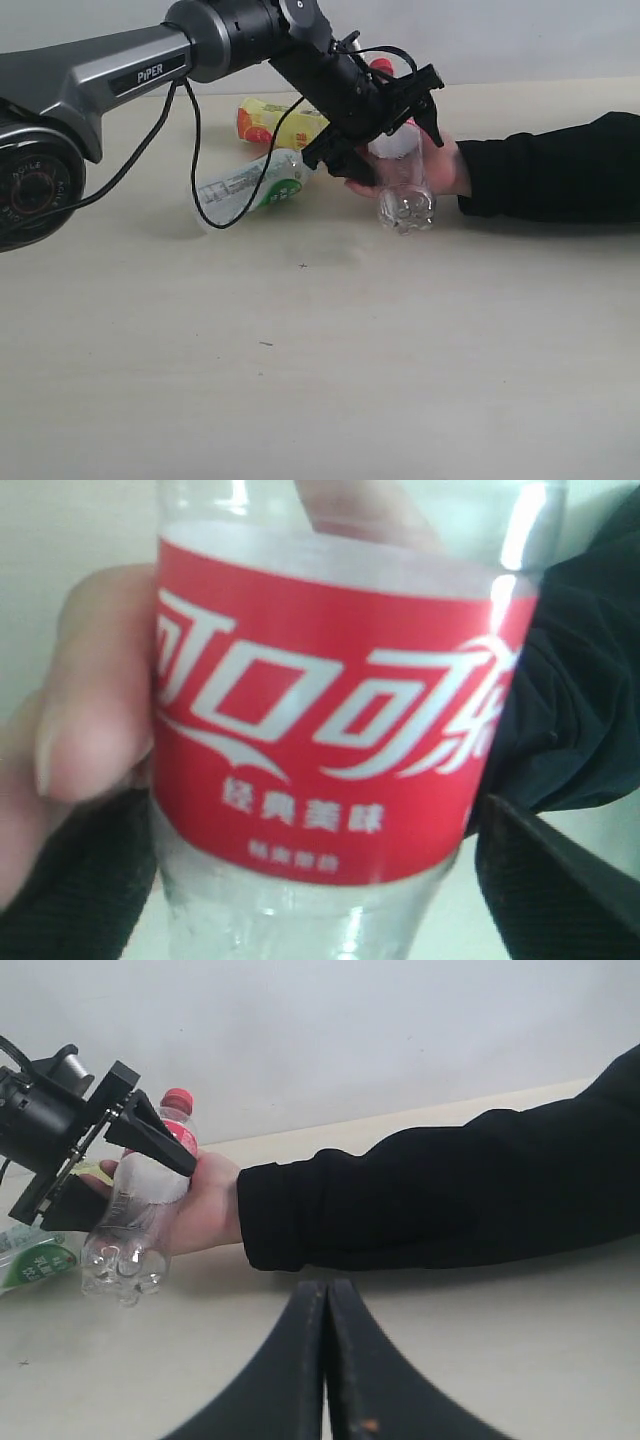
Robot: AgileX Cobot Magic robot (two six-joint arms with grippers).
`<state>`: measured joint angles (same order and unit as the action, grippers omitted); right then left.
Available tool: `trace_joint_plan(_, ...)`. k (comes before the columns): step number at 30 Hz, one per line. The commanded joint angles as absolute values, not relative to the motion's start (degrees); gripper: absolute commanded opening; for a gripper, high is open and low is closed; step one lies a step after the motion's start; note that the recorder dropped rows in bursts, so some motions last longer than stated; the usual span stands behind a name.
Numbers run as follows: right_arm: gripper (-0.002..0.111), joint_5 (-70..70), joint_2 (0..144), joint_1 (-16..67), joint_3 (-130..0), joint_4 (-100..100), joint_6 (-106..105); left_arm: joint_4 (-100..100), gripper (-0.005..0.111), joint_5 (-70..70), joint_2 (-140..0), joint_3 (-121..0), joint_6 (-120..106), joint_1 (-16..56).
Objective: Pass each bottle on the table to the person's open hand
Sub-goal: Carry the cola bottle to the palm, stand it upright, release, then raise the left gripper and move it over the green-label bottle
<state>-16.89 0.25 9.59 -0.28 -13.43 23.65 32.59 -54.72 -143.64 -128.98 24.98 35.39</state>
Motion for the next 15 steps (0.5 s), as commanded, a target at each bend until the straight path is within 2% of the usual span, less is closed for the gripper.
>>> trace_joint_plan(1,0.000,-16.4,0.0,9.3,0.0,-13.4,23.6,32.9,0.083,-55.2,-142.5,-129.5,24.2,35.3)
trace_joint_plan(15,0.000,-16.4,0.0,9.3,0.0,-13.4,23.6,32.1,0.082,-69.8,-134.7,-129.5,5.1,35.3)
